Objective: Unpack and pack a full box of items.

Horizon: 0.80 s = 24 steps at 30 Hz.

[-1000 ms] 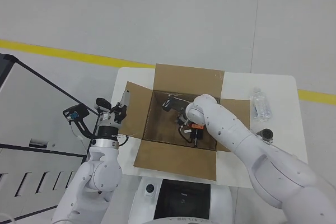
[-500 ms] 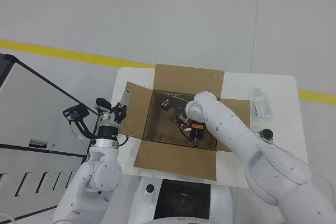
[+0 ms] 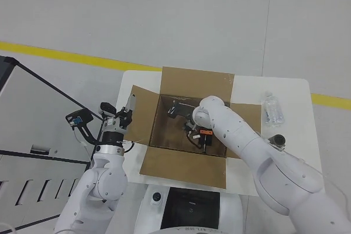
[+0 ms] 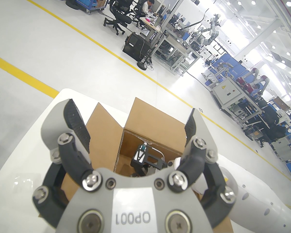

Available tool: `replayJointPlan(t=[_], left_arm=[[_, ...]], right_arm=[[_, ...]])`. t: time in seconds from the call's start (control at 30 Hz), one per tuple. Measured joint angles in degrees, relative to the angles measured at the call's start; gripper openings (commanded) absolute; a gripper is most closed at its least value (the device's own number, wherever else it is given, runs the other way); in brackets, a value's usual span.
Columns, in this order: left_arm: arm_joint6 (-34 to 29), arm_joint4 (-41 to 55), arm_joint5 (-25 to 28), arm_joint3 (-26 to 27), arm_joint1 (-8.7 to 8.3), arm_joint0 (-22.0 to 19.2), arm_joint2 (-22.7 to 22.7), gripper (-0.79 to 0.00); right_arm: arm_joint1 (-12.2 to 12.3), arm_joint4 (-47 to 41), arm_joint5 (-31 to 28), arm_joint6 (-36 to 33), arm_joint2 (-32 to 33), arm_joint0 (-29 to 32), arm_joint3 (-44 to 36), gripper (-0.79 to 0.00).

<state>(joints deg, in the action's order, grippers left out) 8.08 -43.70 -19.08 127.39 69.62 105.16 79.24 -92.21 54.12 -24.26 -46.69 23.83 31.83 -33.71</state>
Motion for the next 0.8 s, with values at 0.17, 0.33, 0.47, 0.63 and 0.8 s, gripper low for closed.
replayJointPlan(t=[0.17, 0.33, 0.47, 0.63, 0.8], left_arm=[[0.0, 0.0, 0.0, 0.0, 0.00, 0.0, 0.0, 0.000], [0.0, 0.0, 0.0, 0.0, 0.00, 0.0, 0.0, 0.000], [0.0, 0.0, 0.0, 0.0, 0.00, 0.0, 0.0, 0.000], [0.0, 0.0, 0.0, 0.0, 0.00, 0.0, 0.0, 0.000], [0.0, 0.0, 0.0, 0.0, 0.00, 0.0, 0.0, 0.000]], right_arm=[[-0.3, 1.2, 1.2, -1.1, -0.1, 0.5, -0.2, -0.554], [-0.8, 2.1, 2.0, -1.8, -0.1, 0.7, 0.1, -0.646], [-1.1, 2.3, 2.0, -2.2, 0.0, 0.8, 0.6, -0.736], [-1.5, 2.7, 1.8, -2.5, 0.2, 0.8, 1.2, -0.785], [-1.6, 1.9, 0.2, -1.8, 1.0, 0.7, 1.8, -0.785]])
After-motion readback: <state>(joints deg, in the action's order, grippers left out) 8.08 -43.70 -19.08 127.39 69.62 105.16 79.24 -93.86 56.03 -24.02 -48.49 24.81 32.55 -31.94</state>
